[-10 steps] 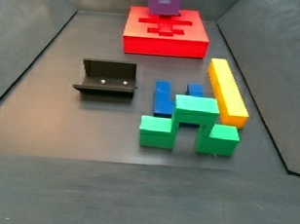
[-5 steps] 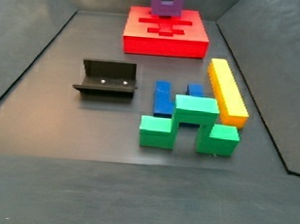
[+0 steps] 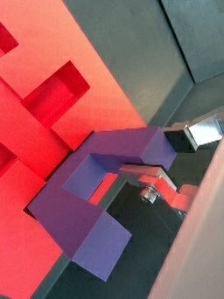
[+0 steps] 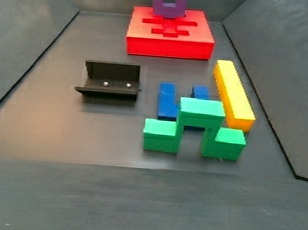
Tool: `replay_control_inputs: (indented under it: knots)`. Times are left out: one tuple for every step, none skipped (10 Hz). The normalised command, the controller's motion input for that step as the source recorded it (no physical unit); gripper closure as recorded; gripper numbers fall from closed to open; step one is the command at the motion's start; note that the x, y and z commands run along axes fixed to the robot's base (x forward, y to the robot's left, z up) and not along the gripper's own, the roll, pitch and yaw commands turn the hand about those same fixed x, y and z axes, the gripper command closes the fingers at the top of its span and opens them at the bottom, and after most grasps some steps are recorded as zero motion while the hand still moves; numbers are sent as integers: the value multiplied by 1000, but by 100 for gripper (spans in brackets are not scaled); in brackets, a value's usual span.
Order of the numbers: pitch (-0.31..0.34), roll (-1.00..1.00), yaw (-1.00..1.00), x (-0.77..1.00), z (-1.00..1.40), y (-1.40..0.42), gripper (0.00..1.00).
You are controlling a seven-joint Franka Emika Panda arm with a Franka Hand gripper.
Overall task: Pick up the purple object. Move up. Place the purple object on the fixture. Regrasp the purple object. Move to above the board. Insert the purple object.
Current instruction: Insert the purple object.
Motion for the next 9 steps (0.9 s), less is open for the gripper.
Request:
replay_control_inputs:
  knots:
    - [-40, 60, 0, 0, -531, -129, 100]
    - [-20, 91, 0, 0, -640, -111, 100]
    - [-6, 93, 0, 0, -769, -129, 100]
    - [0, 86, 0, 0, -800, -117, 100]
    - [0, 0, 0, 86, -849, 0, 100]
    - [0, 0, 0, 171, -954, 0, 100]
    - [3, 0, 0, 160, -729, -54, 100]
    - [36, -33, 0, 0, -117, 0, 100]
    - [4, 0, 0, 0, -80, -34, 100]
